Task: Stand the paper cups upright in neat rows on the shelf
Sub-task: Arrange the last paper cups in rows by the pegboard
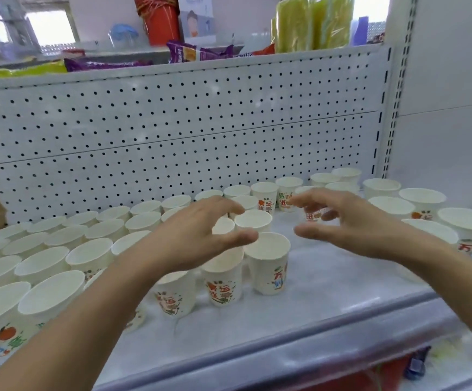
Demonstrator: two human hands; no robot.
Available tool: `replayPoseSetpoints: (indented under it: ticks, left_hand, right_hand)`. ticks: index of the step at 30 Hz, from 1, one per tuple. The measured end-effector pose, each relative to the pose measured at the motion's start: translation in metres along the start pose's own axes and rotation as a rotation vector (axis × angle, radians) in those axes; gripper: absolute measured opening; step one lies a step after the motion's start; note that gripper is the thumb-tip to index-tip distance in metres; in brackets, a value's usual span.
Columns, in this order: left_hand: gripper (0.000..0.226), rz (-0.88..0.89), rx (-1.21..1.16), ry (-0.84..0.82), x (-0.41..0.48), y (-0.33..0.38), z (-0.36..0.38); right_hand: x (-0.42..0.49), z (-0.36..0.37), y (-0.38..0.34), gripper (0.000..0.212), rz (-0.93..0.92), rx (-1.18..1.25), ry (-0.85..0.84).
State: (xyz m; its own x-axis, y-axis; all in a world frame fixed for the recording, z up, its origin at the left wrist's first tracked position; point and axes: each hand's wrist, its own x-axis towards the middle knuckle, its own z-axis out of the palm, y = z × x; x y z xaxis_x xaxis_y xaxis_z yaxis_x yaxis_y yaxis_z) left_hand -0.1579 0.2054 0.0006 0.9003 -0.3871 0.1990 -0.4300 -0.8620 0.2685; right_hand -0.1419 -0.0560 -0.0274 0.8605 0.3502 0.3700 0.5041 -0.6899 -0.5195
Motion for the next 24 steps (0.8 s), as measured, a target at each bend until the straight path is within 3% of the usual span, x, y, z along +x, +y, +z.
replayPoseSetpoints:
  ticks: [4, 9, 17, 24]
  left_hand:
    - [0.042, 0.049, -0.034, 0.052, 0.05, 0.008, -0.007]
    - [0.024, 0.047, 0.082, 0.047, 0.136, 0.017, 0.001]
    - [0.027, -0.066, 0.453, -0.105, 0.222, 0.001, 0.042]
    - [0.024, -0.134, 0.338, -0.109, 0.241, 0.004, 0.054]
  right_hand:
    - [0.045, -0.049, 0.024, 0.026, -0.01, -0.117, 0.012]
    - [0.116, -0.068, 0.067, 0.012, 0.029, -0.294, -0.072]
    - [0.199, -0.016, 0.098, 0.022, 0.049, -0.463, -0.348]
    - [0.212, -0.019, 0.116, 0.006, -0.008, -0.493, -0.448]
